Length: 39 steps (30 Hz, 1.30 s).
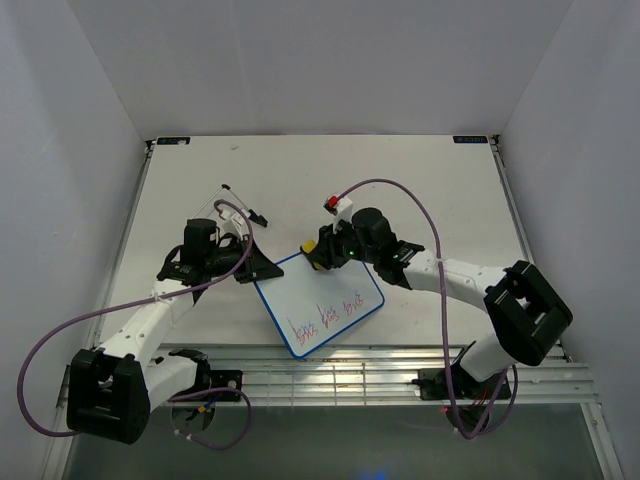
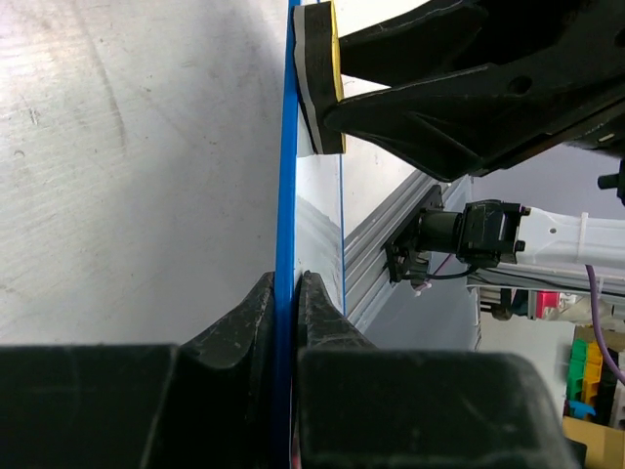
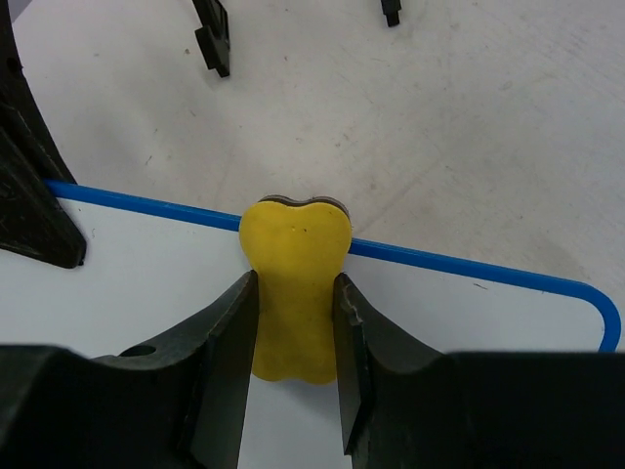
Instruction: Erase the whiteboard
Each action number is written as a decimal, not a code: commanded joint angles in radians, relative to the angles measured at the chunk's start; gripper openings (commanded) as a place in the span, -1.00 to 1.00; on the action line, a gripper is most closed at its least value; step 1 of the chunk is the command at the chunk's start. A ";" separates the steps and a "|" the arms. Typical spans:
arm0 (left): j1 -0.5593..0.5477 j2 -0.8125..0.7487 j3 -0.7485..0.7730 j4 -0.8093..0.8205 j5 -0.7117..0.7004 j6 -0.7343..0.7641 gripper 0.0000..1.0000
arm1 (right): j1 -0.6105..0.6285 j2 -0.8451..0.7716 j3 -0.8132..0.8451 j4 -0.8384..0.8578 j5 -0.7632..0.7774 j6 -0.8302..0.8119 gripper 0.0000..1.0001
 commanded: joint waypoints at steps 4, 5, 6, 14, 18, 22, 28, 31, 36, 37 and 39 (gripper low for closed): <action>-0.018 -0.021 0.017 -0.009 -0.051 0.103 -1.00 | -0.043 0.019 -0.076 -0.022 0.142 0.066 -0.43; -0.018 -0.024 0.017 -0.010 -0.056 0.103 -1.00 | -0.064 0.007 -0.093 -0.033 0.149 0.078 -0.43; -0.018 -0.026 0.017 -0.010 -0.059 0.103 -1.00 | -0.107 -0.019 -0.106 -0.043 0.159 0.081 -0.43; -0.018 -0.044 0.019 -0.021 -0.108 0.097 -1.00 | -0.157 -0.180 -0.199 -0.151 0.134 0.037 -0.42; -0.019 -0.053 0.020 -0.043 -0.198 0.080 -1.00 | -0.056 -0.264 -0.296 -0.016 0.036 0.104 -0.42; -0.018 -0.030 0.022 -0.030 -0.260 0.039 -1.00 | 0.153 -0.292 -0.299 0.065 0.158 0.129 -0.42; -0.018 0.020 0.010 0.048 -0.291 -0.065 -1.00 | 0.403 -0.265 -0.256 0.163 0.425 0.109 -0.43; -0.018 0.068 0.017 0.075 -0.277 -0.085 -1.00 | 0.460 -0.206 -0.209 0.160 0.476 0.101 -0.43; -0.018 0.145 0.049 0.077 -0.234 -0.090 -1.00 | 0.478 -0.185 -0.231 0.170 0.562 0.110 -0.43; -0.018 0.151 0.051 0.077 -0.229 -0.086 -1.00 | 0.469 -0.194 -0.248 0.170 0.592 0.110 -0.42; -0.018 0.171 0.062 0.063 -0.219 -0.073 -1.00 | 0.420 -0.235 -0.309 0.170 0.600 0.109 -0.42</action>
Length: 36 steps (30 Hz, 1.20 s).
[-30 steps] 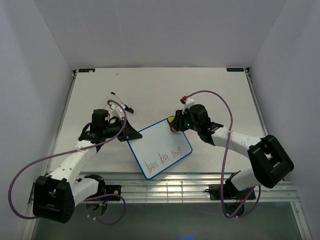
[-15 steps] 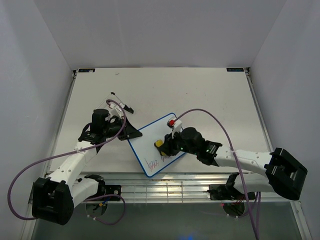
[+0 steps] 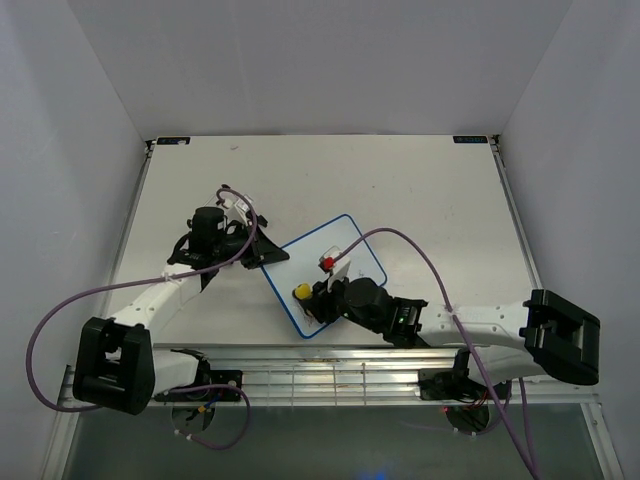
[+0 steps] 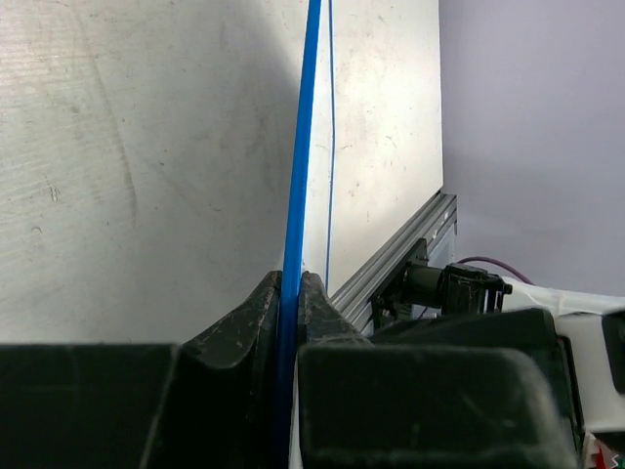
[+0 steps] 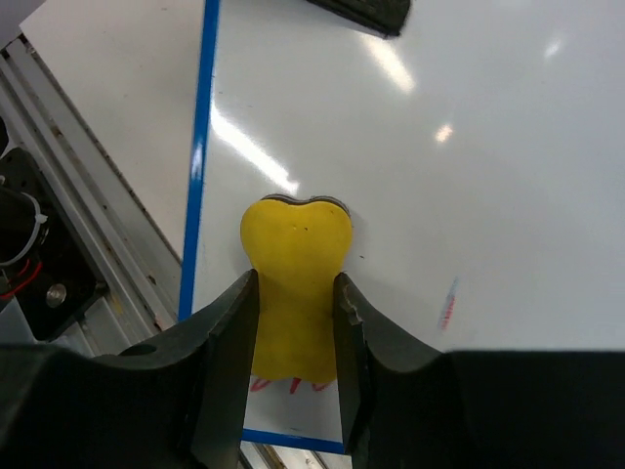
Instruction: Erase the whiteboard
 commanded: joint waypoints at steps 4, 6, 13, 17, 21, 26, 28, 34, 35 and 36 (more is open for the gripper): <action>-0.001 0.069 0.022 -0.110 -0.102 0.083 -1.00 | -0.200 -0.119 -0.182 0.036 0.040 0.000 -0.42; -0.001 0.087 0.022 -0.110 -0.093 0.086 -1.00 | -0.310 -0.149 -0.226 0.033 -0.003 -0.021 -0.41; -0.003 0.124 0.026 -0.107 -0.058 0.086 -1.00 | -0.572 -0.132 -0.243 -0.019 -0.244 -0.054 -0.40; -0.001 0.130 0.035 -0.108 -0.064 0.083 -1.00 | -0.567 -0.153 -0.219 -0.047 -0.325 -0.037 -0.40; -0.003 0.126 0.032 -0.101 -0.088 0.070 -1.00 | -0.451 -0.176 -0.161 -0.085 -0.371 0.029 -0.41; -0.003 0.106 0.016 -0.062 -0.096 0.036 -1.00 | -0.212 -0.124 -0.023 -0.156 -0.250 0.104 -0.43; -0.001 0.100 0.016 -0.051 -0.093 0.033 -1.00 | -0.164 -0.097 0.016 -0.197 -0.166 0.127 -0.45; -0.001 0.109 0.034 -0.062 -0.061 0.054 -1.00 | -0.226 -0.040 0.004 -0.234 -0.143 0.123 -0.43; -0.001 0.111 0.034 -0.068 -0.058 0.059 -1.00 | -0.289 -0.046 -0.017 -0.233 -0.153 0.123 -0.43; -0.003 0.112 0.034 -0.070 -0.053 0.065 -1.00 | -0.321 -0.052 -0.039 -0.231 -0.176 0.123 -0.43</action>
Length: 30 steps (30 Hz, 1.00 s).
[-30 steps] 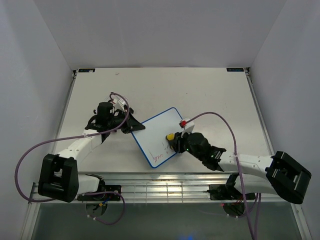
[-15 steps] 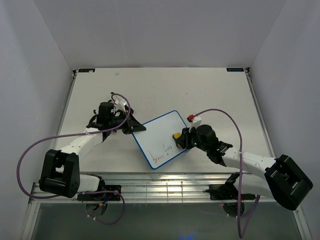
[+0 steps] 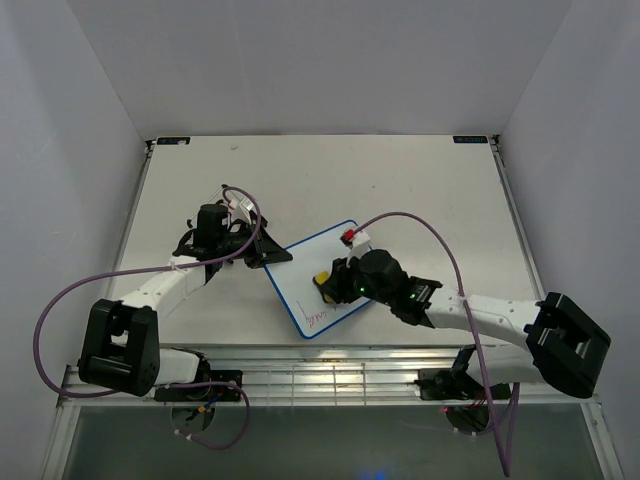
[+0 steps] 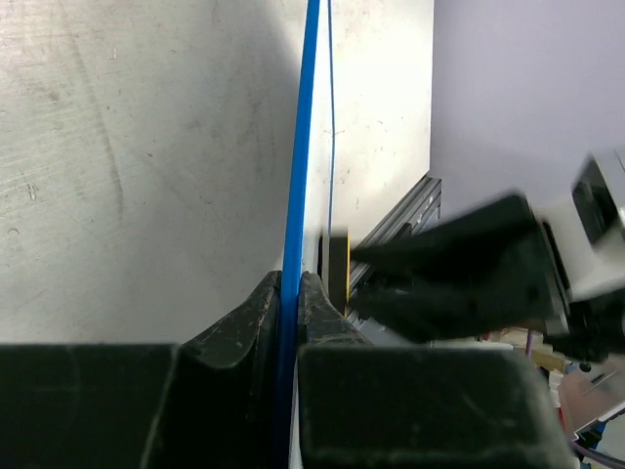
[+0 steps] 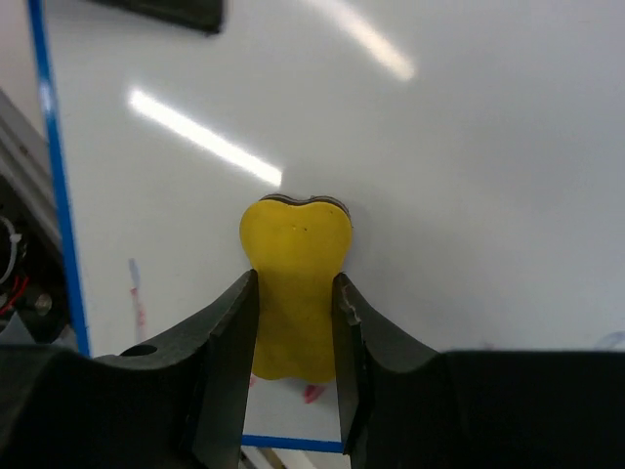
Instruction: Erase the whiteboard
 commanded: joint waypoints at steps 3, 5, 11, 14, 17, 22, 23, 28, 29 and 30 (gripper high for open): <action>-0.004 0.005 -0.005 -0.086 -0.105 0.091 -1.00 | -0.242 -0.006 -0.128 -0.053 -0.009 -0.014 -0.42; -0.004 0.002 -0.007 -0.086 -0.102 0.094 -1.00 | -0.335 -0.003 -0.176 -0.051 -0.032 -0.025 -0.43; -0.004 -0.012 -0.008 -0.098 -0.111 0.102 -1.00 | -0.439 0.008 -0.205 -0.048 -0.086 -0.063 -0.43; -0.004 -0.012 -0.010 -0.098 -0.125 0.093 -1.00 | -0.413 -0.011 -0.206 -0.003 -0.208 -0.032 -0.42; -0.004 -0.014 -0.016 -0.079 -0.125 0.074 -1.00 | -0.301 -0.044 -0.202 0.045 -0.226 0.027 -0.43; -0.004 -0.012 -0.024 -0.062 -0.137 0.053 -1.00 | -0.033 -0.072 -0.124 0.070 -0.106 0.086 -0.43; -0.004 -0.012 -0.024 -0.054 -0.137 0.048 -1.00 | 0.044 -0.065 -0.108 0.079 -0.080 0.101 -0.43; -0.004 0.003 -0.027 -0.037 -0.128 0.028 -1.00 | 0.185 0.023 -0.006 0.054 0.107 0.132 -0.44; -0.004 0.006 -0.025 -0.037 -0.128 0.028 -1.00 | 0.201 0.032 0.004 0.053 0.119 0.132 -0.44; -0.004 0.006 -0.027 -0.037 -0.129 0.030 -1.00 | 0.204 0.043 0.011 0.047 0.129 0.132 -0.44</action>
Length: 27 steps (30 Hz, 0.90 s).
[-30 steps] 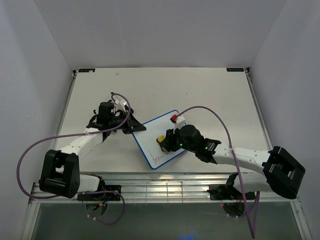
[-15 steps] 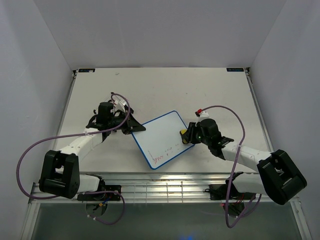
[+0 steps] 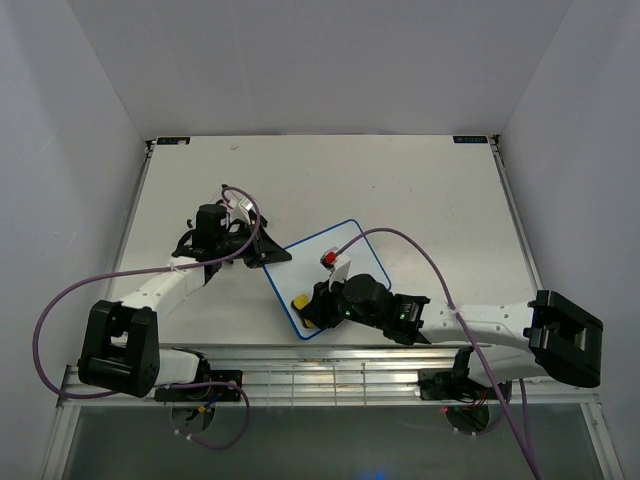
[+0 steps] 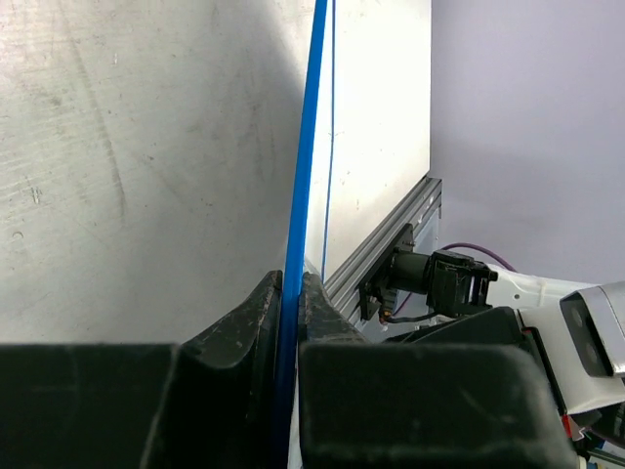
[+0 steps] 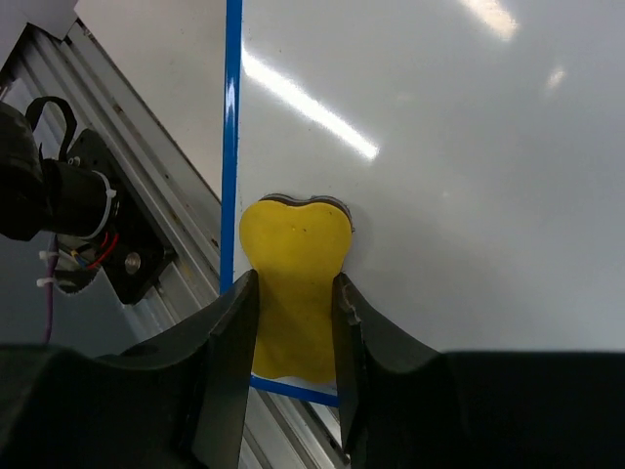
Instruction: Erase the whiteboard
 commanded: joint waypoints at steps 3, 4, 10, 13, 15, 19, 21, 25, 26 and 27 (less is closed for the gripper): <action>-0.010 0.013 -0.017 -0.053 -0.135 0.026 -1.00 | 0.029 0.052 0.044 -0.086 0.164 0.035 -0.44; -0.011 0.011 -0.014 -0.054 -0.132 0.026 -1.00 | 0.023 0.037 0.032 -0.096 0.178 0.033 -0.43; -0.010 0.004 -0.012 -0.076 -0.133 0.035 -1.00 | -0.104 -0.083 -0.131 -0.154 0.266 0.019 -0.43; -0.010 -0.012 -0.021 -0.074 -0.144 0.032 -1.00 | -0.151 -0.126 -0.165 -0.177 0.270 0.006 -0.43; -0.010 -0.012 -0.023 -0.076 -0.148 0.026 -1.00 | -0.149 -0.135 -0.148 -0.177 0.222 -0.004 -0.43; -0.011 -0.006 -0.031 -0.062 -0.135 0.014 -1.00 | -0.111 -0.121 -0.111 -0.059 0.046 0.001 -0.43; -0.011 -0.009 -0.034 -0.051 -0.133 0.009 -1.00 | -0.070 -0.095 -0.077 -0.024 0.051 0.002 -0.43; -0.011 -0.012 -0.034 -0.053 -0.138 0.005 -1.00 | 0.019 -0.010 0.088 -0.062 0.091 -0.040 -0.43; -0.011 -0.009 -0.034 -0.053 -0.138 0.003 -1.00 | 0.027 0.009 0.116 -0.074 0.101 -0.053 -0.44; -0.011 -0.007 -0.032 -0.054 -0.136 0.002 -1.00 | 0.032 0.044 0.142 -0.103 0.124 -0.073 -0.43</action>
